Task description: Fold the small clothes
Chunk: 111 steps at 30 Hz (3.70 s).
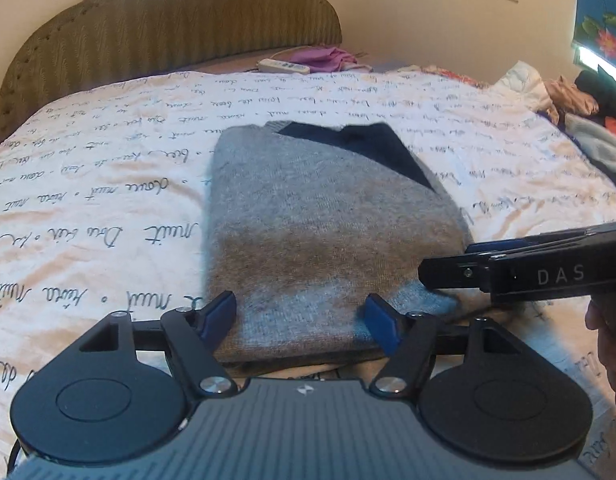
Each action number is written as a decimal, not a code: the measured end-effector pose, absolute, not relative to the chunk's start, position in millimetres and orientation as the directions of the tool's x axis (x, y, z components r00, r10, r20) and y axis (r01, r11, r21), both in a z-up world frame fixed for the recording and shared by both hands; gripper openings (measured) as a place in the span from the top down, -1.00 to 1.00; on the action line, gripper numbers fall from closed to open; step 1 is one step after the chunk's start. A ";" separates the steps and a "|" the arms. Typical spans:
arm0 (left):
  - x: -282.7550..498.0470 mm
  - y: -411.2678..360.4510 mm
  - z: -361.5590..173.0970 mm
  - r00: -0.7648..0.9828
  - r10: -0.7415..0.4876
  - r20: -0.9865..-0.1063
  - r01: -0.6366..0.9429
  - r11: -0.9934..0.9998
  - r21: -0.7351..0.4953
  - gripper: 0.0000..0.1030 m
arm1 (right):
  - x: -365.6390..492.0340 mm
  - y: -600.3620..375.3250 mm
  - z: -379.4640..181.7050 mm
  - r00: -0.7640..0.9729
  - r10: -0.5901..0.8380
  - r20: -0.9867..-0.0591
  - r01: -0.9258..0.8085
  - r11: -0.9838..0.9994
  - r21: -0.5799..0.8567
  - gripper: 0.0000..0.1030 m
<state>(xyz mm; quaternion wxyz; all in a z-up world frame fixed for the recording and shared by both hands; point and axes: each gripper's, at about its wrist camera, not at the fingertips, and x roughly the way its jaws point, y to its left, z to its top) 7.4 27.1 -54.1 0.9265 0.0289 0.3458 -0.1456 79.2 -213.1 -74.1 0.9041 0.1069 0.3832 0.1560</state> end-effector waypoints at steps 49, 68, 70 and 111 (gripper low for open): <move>-34.0 51.7 -47.9 0.646 -0.223 -0.730 0.220 0.970 -0.101 -0.40 | -7.0 -252.9 -88.1 0.619 0.324 -0.716 -0.161 0.944 0.288 -0.07; -54.6 41.9 -83.7 0.743 -0.123 -0.658 0.148 0.989 -0.017 -1.00 | -4.6 -196.1 -112.6 0.775 0.061 -0.629 0.006 0.995 0.104 -1.00; -55.0 41.2 -83.8 0.744 -0.120 -0.657 0.147 0.989 -0.015 -1.00 | -6.7 -196.2 -114.8 0.783 0.060 -0.619 0.002 0.995 0.100 -1.00; -52.6 41.7 -84.5 0.738 -0.132 -0.662 0.164 0.986 -0.013 -1.00 | -10.3 -196.6 -116.5 0.791 0.074 -0.608 -0.015 0.995 0.103 -1.00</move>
